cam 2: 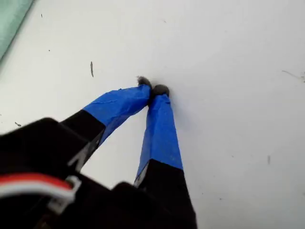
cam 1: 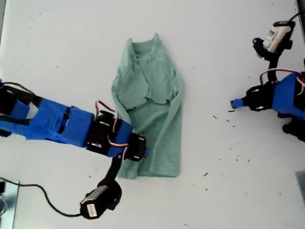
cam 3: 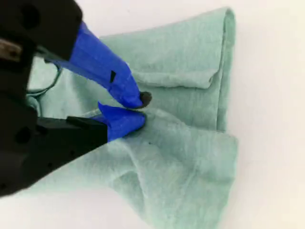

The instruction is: Fold t shirt

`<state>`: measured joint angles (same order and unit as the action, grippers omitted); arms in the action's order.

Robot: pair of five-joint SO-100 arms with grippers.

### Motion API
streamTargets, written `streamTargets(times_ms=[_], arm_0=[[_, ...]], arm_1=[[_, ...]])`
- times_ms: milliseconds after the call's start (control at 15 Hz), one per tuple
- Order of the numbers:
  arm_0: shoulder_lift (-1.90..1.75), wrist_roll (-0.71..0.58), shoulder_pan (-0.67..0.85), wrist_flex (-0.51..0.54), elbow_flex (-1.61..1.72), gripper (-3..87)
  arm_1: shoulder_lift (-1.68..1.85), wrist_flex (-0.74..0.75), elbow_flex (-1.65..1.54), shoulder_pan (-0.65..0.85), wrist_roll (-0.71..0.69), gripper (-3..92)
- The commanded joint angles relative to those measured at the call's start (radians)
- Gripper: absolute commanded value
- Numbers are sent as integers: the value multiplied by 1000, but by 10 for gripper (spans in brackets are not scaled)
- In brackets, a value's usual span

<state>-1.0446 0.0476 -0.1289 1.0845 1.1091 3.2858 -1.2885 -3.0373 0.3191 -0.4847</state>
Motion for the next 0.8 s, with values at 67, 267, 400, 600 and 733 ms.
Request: streamTargets(times_ms=[67, 267, 400, 600, 733], arm_0=[[130, 25, 72, -35, -98, 214], [-132, 8, 69, 124, -97, 203], [-422, -8, 67, 310, -60, 110], [-805, 64, 86, 377, 357, 87], [-1177, 137, 87, 104, 980, 32]], arm_1=[[8, -5, -11, -18, 14, 22], [12, -8, -12, -18, 14, 22], [14, -6, -14, -15, 12, 22], [14, -6, -14, -12, 12, 23], [14, -9, -14, -11, 20, 23]])
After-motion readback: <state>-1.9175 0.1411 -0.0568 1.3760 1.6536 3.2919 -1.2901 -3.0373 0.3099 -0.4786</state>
